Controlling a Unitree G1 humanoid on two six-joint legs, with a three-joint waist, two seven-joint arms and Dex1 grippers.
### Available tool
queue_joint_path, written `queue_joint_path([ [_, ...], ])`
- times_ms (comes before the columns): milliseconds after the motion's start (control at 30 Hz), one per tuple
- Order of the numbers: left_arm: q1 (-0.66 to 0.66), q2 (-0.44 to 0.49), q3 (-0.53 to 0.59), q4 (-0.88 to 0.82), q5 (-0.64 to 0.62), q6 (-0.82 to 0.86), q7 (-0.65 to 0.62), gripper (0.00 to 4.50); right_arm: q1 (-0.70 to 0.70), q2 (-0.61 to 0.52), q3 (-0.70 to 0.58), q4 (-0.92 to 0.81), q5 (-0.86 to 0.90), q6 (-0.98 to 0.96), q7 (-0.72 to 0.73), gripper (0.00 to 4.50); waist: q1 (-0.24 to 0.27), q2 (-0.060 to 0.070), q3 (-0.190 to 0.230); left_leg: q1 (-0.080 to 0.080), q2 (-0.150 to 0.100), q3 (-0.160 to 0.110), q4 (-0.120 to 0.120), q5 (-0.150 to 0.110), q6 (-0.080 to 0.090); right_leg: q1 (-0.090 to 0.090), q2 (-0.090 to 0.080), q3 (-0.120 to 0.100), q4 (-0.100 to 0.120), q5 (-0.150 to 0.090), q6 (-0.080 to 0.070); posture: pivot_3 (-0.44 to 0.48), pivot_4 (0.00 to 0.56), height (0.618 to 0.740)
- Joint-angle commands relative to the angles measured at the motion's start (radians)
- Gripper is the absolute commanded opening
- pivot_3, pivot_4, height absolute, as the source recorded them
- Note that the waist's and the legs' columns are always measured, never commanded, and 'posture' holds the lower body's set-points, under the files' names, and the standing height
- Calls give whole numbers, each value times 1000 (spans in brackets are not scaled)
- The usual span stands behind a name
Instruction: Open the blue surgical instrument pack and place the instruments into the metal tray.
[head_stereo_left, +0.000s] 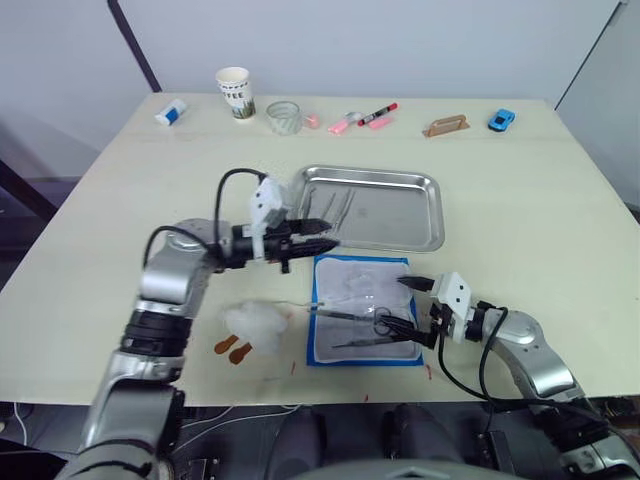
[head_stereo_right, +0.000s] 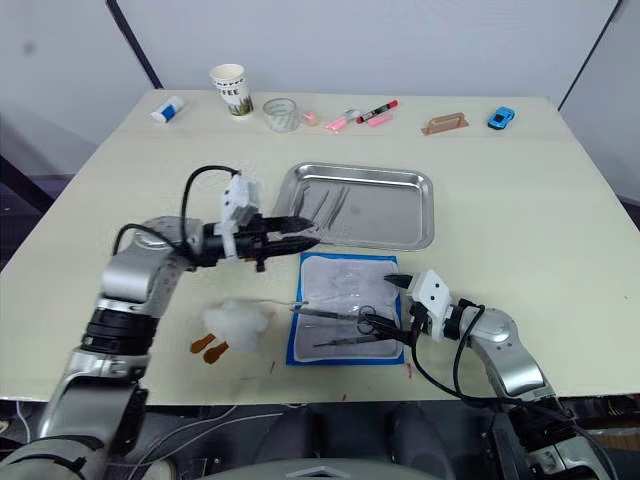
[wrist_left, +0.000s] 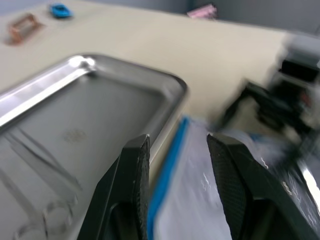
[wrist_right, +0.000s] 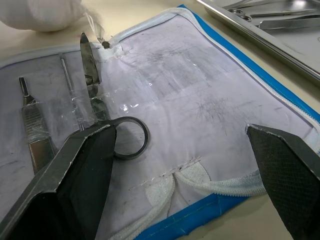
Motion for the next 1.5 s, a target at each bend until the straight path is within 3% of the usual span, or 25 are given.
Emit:
queue_joint_path([
  [33, 17, 35, 8, 28, -20, -108, -130, 1905, 47, -11, 23, 42, -42, 61, -13, 4500, 3, -1, 0, 0, 0, 0, 0, 0, 0, 0, 0, 0, 0, 0, 0, 0, 150, 718],
  [333, 72, 55, 10, 75, -33, -254, -297, 1905, 73, -41, -8, -39, -18, 87, 1, 4500, 5, 1, 2, -2, 0, 1, 0, 0, 0, -2, -1, 0, -1, 0, 0, 0, 150, 718],
  [1500, 139, 51, -21, 21, -86, -264, -322, 1905, 40, -121, -25, -192, -47, 204, -33, 4500, 6, 2, 6, -3, -1, 1, 0, 0, 1, -2, -2, 0, -1, 0, 1, 0, 150, 718],
])
